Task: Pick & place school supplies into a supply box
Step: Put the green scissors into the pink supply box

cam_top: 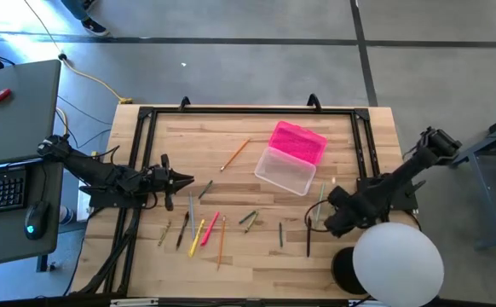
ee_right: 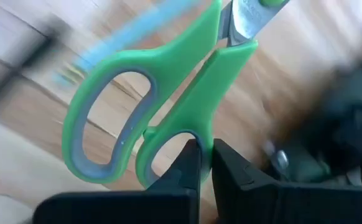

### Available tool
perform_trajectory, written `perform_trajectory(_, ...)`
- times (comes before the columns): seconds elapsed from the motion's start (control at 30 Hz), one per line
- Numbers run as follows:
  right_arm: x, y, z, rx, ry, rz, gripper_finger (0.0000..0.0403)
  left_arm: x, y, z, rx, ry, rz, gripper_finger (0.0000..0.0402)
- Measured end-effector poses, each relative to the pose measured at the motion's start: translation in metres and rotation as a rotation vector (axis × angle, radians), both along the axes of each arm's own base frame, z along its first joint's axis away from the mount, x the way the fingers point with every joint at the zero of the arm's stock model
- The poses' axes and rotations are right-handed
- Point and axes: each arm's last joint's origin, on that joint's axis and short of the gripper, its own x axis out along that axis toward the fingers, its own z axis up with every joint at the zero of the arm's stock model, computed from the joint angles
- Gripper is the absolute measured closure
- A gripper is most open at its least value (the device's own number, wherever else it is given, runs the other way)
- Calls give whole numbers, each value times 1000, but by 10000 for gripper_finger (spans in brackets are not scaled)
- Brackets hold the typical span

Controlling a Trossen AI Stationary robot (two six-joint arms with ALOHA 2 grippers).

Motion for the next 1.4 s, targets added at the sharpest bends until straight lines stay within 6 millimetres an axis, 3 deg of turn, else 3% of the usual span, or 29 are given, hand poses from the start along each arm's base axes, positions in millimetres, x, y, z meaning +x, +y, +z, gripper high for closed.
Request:
perform_trajectory(0.2, 25, -25, 21, -120, -166, 105, 394, 0, -1, 0, -3, 0, -21, 328)
perform_trajectory(0.33, 50, -48, 24, -111, -215, 263, 396, 0, -1, 0, -3, 0, -23, 328)
perform_trajectory(0.53, 79, -85, 19, -123, -256, 510, 393, 0, -1, 0, -4, -1, -23, 328)
perform_trajectory(0.73, 94, -118, -3, -119, -149, 532, 395, 0, -1, 0, -5, -4, -23, 328)
perform_trajectory(1.03, 108, -132, -44, 45, -21, 591, 392, 0, -1, 0, -4, -3, -23, 328)
perform_trajectory(1.4, 116, -150, -54, -34, -23, 613, 391, 0, -1, 0, -4, -4, -19, 328)
